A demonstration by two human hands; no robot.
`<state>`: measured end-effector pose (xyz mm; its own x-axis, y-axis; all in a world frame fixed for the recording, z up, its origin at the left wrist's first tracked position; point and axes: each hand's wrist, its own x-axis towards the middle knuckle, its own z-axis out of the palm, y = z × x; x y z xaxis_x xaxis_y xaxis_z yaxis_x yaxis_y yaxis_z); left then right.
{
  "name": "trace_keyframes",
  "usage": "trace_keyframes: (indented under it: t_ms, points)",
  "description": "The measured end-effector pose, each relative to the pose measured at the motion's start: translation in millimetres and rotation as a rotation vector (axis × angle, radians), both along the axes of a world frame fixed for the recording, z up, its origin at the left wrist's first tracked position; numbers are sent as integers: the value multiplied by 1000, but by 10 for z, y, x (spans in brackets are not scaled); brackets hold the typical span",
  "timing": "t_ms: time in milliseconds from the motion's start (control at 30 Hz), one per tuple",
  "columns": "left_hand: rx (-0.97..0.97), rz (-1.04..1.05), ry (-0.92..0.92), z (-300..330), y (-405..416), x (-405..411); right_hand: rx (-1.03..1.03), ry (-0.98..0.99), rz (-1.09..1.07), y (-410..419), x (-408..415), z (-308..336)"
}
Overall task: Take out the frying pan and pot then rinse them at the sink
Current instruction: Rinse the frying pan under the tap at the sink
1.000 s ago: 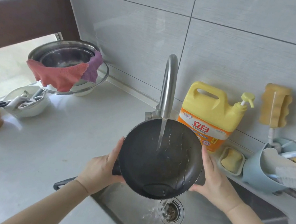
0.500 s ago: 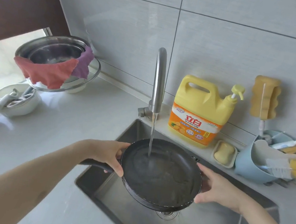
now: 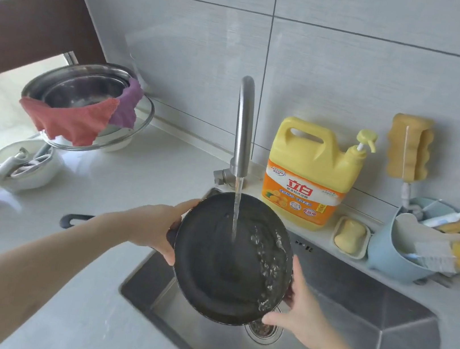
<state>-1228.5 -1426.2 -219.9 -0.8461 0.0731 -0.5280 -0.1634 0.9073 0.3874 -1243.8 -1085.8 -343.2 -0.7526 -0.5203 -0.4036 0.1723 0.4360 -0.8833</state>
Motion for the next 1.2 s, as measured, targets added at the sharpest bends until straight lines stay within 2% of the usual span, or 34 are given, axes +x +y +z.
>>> trace_keyframes:
  t_ms: [67,200,300,400,500,733,933,1100,1200]
  points:
    - [84,58,78,-123,58,97,118,93,47,55,-166,198]
    - [432,167,103,-399,171,217,262,253,219,231,-564,676]
    - [582,113,-26,-499,255,264,208,154,340,362,-725,991]
    - [553,30,-167,-465,265,242,130,19,366,442,-675,1062]
    - [461,15,-243,-336,152,190,130,-22,268,463,-495,757]
    - [294,38,-82,-59,61,168,67,25,69,162,-35,65]
    - [346,120,11,-325,91,224,139,130,126,262,-267,285]
    - [444,75,69,-353,333,158,140,248,162,484,-408,598]
    - [441,83,104,-354,430,107,170,316,145,596,-431,699]
